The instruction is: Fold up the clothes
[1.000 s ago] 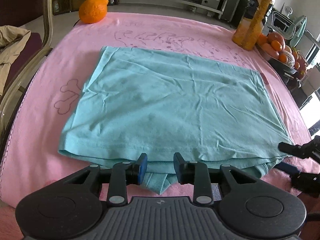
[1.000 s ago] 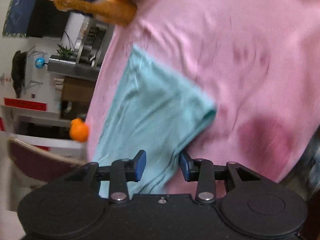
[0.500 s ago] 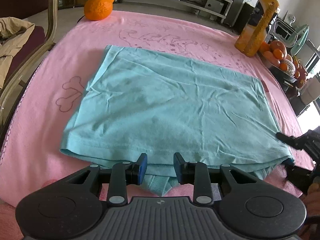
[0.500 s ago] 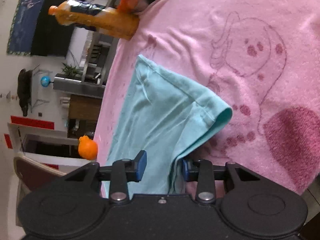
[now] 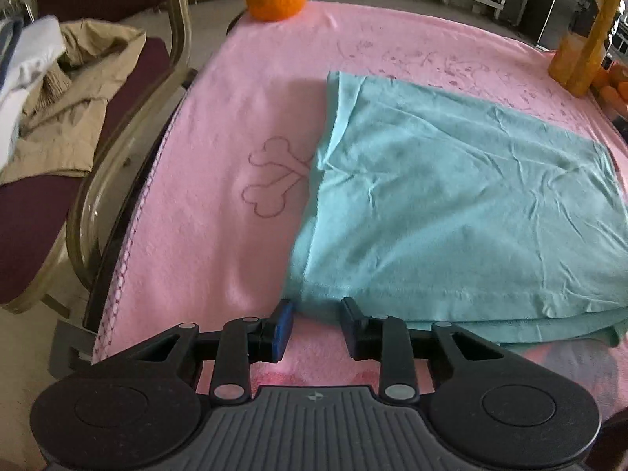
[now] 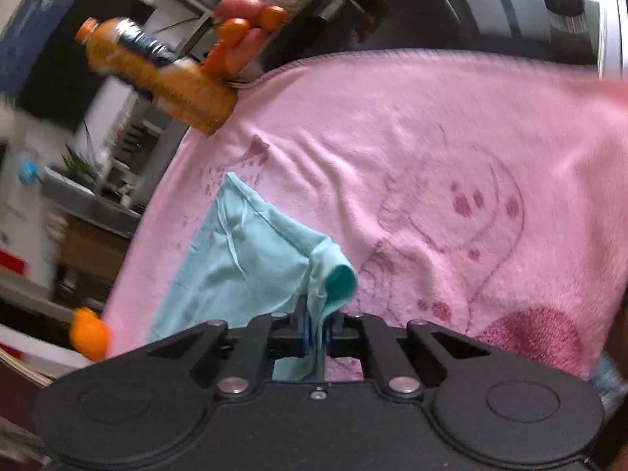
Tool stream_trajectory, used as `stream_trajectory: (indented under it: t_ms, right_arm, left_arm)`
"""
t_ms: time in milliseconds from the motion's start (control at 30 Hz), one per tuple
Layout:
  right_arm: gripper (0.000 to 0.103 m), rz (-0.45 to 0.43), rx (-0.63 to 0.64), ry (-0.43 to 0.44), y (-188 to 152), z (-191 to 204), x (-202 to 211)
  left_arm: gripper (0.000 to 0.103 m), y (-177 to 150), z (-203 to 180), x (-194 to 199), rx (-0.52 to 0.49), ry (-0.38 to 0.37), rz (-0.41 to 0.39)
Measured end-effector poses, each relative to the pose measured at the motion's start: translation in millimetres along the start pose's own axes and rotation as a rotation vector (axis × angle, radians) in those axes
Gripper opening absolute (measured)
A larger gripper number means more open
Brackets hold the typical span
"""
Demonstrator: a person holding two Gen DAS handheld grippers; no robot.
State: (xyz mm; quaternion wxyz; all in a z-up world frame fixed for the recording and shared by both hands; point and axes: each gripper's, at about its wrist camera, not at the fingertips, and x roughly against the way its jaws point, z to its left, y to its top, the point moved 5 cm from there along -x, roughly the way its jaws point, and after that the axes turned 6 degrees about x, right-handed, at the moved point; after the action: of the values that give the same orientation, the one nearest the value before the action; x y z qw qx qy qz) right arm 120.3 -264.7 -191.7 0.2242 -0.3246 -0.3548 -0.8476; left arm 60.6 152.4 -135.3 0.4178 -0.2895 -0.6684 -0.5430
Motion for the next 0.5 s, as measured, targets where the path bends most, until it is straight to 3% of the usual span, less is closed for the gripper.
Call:
stream_trajectory:
  t_ms: [300, 367, 500]
  right_arm:
    - [0.006, -0.160, 0.520, -0.196, -16.6, 109.8, 24.8]
    - [0.006, -0.195, 0.650, -0.185, -34.7, 142.8, 26.7]
    - [0.006, -0.259, 0.946, -0.047, -96.5, 212.5, 28.8]
  left_arm:
    - [0.031, 0.2, 36.3, 49.3, 0.010, -0.124, -0.048]
    - [0.031, 0.2, 44.4, 60.4, 0.013, -0.152, -0.059]
    - [0.027, -1.0, 76.1, 50.0, 0.189, -0.247, -0.046]
